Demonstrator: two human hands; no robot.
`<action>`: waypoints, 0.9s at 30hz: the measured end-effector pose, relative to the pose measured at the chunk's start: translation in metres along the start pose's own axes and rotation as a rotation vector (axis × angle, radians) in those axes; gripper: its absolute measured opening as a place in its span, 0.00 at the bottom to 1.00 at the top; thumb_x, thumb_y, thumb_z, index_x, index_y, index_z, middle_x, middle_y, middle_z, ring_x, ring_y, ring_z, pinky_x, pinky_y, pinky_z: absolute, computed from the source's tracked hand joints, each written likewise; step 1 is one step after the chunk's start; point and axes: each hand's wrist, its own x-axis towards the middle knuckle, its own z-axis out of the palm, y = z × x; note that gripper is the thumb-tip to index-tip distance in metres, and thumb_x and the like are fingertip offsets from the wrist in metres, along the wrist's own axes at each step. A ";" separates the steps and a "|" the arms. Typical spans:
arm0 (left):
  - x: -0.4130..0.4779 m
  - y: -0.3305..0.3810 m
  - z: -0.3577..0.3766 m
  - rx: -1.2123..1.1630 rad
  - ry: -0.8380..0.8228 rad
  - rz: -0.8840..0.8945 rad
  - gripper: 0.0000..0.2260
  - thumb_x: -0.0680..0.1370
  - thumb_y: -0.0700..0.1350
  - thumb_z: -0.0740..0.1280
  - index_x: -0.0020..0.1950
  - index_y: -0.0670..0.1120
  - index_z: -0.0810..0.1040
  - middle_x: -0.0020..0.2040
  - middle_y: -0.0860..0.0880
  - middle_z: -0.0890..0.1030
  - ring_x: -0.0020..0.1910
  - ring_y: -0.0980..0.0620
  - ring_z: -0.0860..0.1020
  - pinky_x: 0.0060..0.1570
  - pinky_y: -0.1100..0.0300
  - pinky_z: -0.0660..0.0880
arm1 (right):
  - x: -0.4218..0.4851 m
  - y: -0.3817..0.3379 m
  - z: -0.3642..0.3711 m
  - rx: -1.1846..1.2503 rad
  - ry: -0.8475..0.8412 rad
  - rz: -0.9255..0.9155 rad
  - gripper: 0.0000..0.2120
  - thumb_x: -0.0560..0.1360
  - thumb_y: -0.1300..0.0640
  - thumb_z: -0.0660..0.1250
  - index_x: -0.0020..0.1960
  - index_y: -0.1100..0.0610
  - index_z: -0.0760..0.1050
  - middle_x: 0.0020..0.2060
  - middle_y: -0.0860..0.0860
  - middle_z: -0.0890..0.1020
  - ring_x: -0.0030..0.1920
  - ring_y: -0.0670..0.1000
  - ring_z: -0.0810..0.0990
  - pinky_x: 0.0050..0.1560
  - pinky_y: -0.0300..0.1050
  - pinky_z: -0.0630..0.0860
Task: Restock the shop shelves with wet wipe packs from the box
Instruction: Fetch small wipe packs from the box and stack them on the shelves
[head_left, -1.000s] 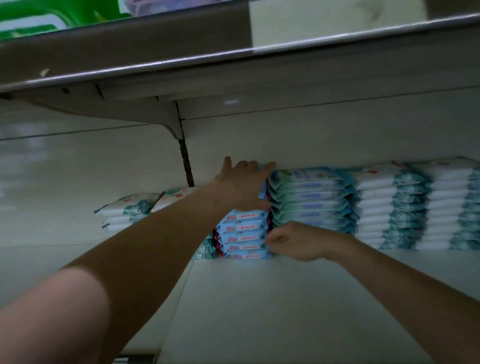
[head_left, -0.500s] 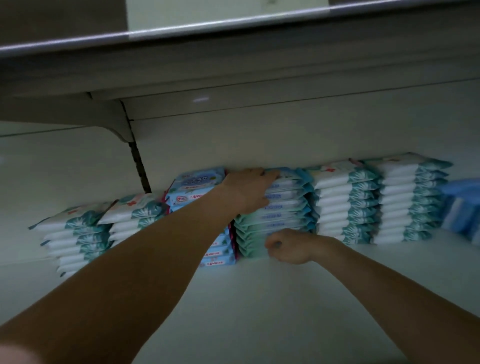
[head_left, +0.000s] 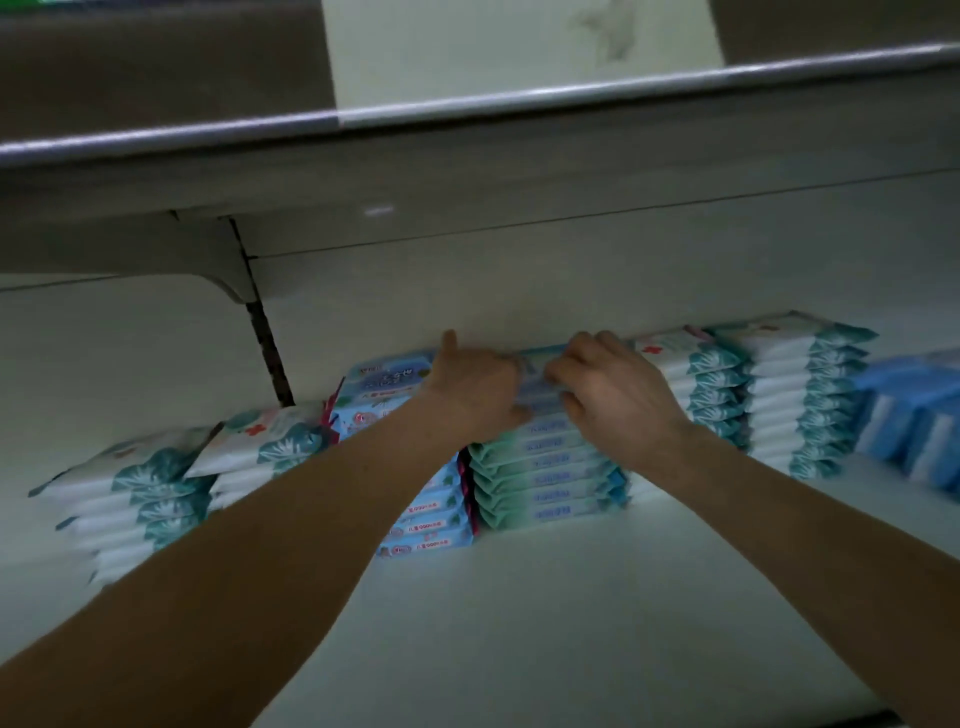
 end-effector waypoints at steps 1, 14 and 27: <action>-0.001 0.000 0.000 0.013 0.004 0.006 0.25 0.80 0.60 0.58 0.72 0.48 0.65 0.64 0.48 0.76 0.62 0.48 0.73 0.71 0.46 0.53 | 0.003 -0.001 0.001 0.003 -0.005 0.002 0.11 0.59 0.69 0.76 0.40 0.62 0.80 0.37 0.59 0.78 0.36 0.60 0.77 0.27 0.47 0.74; 0.018 0.028 -0.034 -0.053 -0.099 0.023 0.25 0.81 0.61 0.53 0.72 0.48 0.67 0.67 0.46 0.72 0.65 0.45 0.70 0.73 0.40 0.45 | 0.010 0.056 -0.049 0.087 -0.268 0.171 0.15 0.77 0.59 0.62 0.62 0.53 0.78 0.59 0.55 0.76 0.58 0.56 0.74 0.55 0.46 0.72; 0.078 0.116 -0.065 -0.216 -0.084 0.030 0.26 0.81 0.56 0.58 0.78 0.50 0.59 0.72 0.47 0.69 0.68 0.47 0.69 0.73 0.45 0.52 | -0.023 0.160 -0.057 -0.107 -0.422 0.040 0.09 0.78 0.53 0.62 0.43 0.56 0.77 0.46 0.53 0.82 0.49 0.54 0.79 0.41 0.42 0.63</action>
